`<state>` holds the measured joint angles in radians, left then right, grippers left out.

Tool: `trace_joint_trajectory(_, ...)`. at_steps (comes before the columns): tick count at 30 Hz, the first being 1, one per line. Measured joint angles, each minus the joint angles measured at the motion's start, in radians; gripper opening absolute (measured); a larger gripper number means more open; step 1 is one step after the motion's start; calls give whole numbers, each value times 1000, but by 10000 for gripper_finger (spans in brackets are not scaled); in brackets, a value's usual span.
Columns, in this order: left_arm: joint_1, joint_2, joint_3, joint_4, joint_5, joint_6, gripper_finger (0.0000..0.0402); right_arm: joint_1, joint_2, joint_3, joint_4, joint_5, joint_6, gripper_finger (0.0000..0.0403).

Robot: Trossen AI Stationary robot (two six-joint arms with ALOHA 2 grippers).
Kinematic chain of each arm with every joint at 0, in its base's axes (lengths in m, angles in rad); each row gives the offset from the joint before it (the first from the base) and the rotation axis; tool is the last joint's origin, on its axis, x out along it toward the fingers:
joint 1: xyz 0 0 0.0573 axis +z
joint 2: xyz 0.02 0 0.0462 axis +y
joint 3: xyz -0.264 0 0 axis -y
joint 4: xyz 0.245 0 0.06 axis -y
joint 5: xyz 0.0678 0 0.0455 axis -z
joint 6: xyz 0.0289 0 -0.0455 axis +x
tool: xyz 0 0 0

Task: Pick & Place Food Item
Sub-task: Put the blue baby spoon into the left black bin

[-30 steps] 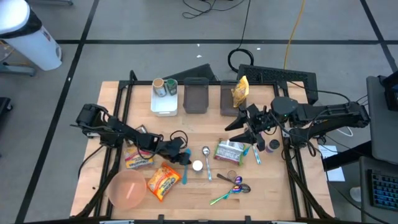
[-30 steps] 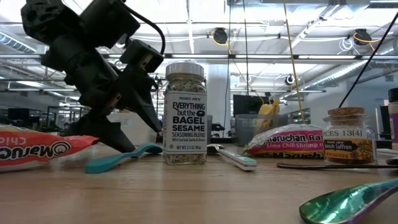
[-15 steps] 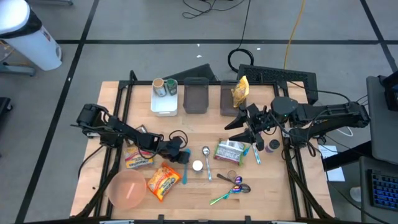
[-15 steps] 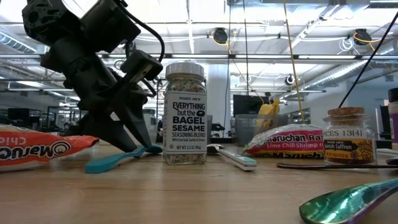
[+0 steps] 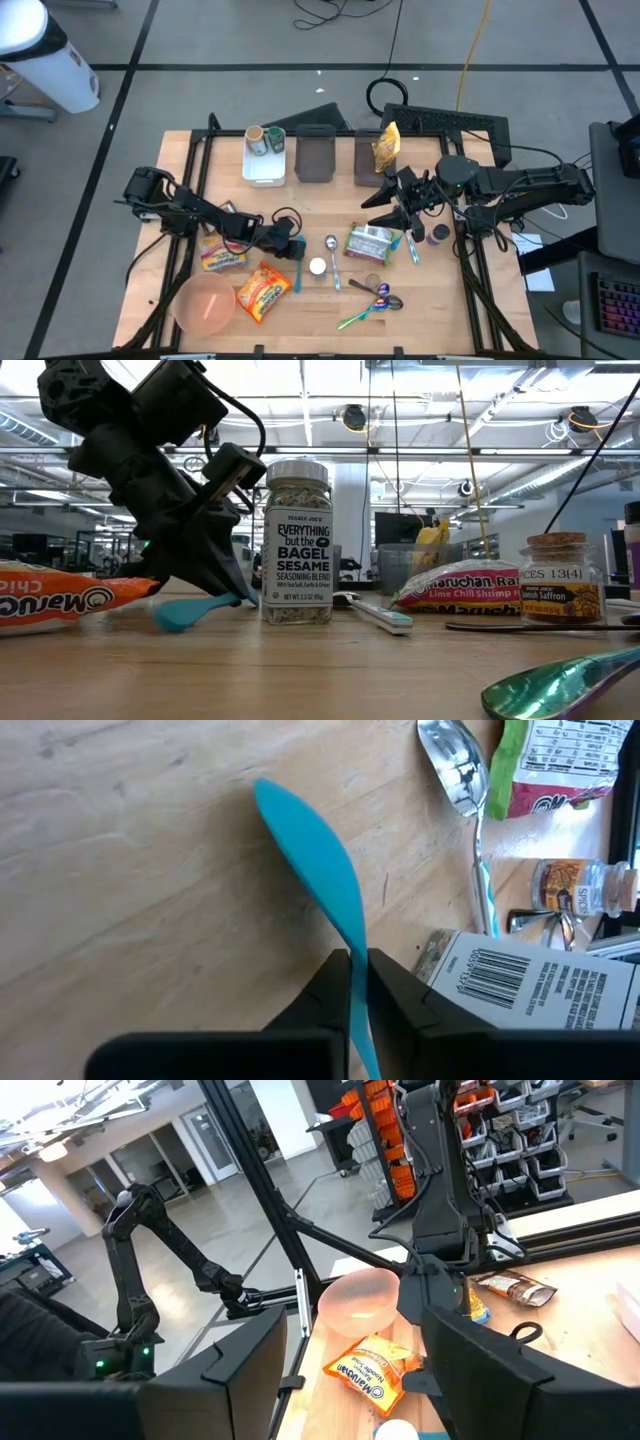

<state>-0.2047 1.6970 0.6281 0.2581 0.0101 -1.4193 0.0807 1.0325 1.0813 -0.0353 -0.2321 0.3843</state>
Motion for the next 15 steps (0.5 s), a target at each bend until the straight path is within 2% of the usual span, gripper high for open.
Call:
trace_joint_trajectory(8,16,-3,0,14,48,34,24,0,0,0,0,0,0,226)
trace_joint_trajectory(15,31,-12,-1,21,67,50,14,0,0,0,0,0,-1,226)
